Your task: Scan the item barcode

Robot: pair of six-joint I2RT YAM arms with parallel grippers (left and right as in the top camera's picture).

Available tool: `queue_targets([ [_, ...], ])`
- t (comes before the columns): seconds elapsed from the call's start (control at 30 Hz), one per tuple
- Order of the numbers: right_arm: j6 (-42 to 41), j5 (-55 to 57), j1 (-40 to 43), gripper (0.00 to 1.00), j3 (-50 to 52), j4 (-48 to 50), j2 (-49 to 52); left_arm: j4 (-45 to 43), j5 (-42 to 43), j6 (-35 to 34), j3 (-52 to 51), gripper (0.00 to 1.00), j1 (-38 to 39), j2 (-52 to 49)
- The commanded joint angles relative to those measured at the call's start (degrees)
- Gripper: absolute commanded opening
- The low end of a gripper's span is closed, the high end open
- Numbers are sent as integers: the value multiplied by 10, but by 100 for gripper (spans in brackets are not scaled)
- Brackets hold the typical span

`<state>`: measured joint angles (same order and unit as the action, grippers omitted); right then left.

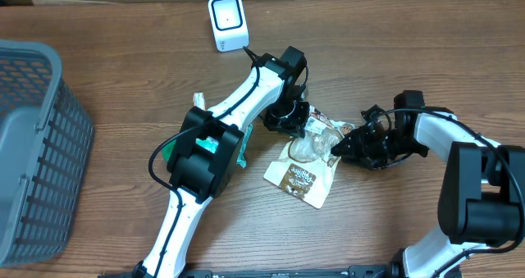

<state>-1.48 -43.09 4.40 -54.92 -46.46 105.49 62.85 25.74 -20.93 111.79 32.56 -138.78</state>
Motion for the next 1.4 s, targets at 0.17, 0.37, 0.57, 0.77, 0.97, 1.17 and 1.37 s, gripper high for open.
queue_targets([
  [0.17,-57,-1,-38,46,81,96,1,2,-2,-17,-4,4,5,-33],
  [0.37,-119,-4,-64,42,130,181,0,0,-2,-19,-4,4,5,-33],
  [0.57,-123,-12,-86,25,130,207,0,1,-2,-19,-4,4,5,-33],
  [0.77,-128,-37,-58,11,99,206,0,4,16,-25,-4,4,6,-33],
  [0.97,-143,-34,-47,10,48,204,0,11,24,-36,-4,4,17,-33],
  [1.17,-146,-16,-47,11,8,188,0,26,24,-40,-4,4,24,-33],
  [1.37,-130,52,-48,15,9,147,0,27,24,-40,-4,4,24,-33],
])
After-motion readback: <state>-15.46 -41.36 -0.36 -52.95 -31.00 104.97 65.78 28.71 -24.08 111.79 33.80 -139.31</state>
